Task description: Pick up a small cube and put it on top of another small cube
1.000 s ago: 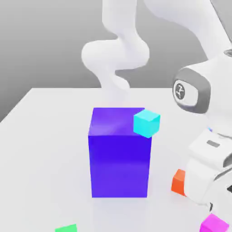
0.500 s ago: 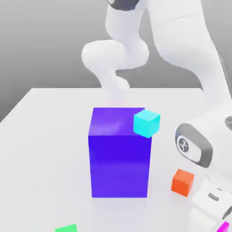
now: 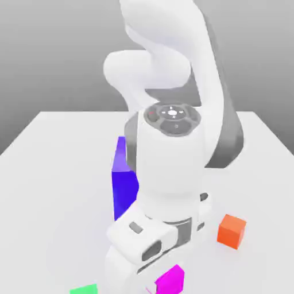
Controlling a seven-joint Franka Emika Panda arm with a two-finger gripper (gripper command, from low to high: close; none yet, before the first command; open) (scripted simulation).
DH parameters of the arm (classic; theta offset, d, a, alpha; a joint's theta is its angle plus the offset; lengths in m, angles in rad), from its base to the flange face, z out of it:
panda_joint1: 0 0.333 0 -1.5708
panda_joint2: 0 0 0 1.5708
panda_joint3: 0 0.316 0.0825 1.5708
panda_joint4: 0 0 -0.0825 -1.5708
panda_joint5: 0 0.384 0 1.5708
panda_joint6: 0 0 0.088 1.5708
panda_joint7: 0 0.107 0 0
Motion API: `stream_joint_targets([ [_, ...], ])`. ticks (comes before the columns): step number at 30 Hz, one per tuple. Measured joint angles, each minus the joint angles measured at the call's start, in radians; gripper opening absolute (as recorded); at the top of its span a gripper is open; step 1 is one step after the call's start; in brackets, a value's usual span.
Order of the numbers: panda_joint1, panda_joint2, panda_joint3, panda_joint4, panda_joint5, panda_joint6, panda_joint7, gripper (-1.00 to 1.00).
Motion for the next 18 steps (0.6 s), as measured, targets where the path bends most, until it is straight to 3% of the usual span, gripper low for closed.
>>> stream_joint_targets([
  [3,-0.080,-0.024,-0.030,-0.008,0.026,-0.014,-0.132,-1.00],
  [7,-0.104,0.080,-0.041,-0.003,0.023,0.085,-0.165,-1.00],
  [8,-0.104,0.102,-0.043,-0.002,0.022,0.106,-0.165,1.00],
  [14,-0.104,0.113,-0.044,-0.001,0.020,0.118,-0.165,1.00],
  [18,-0.106,0.012,-0.040,-0.007,0.028,0.024,-0.171,1.00],
])
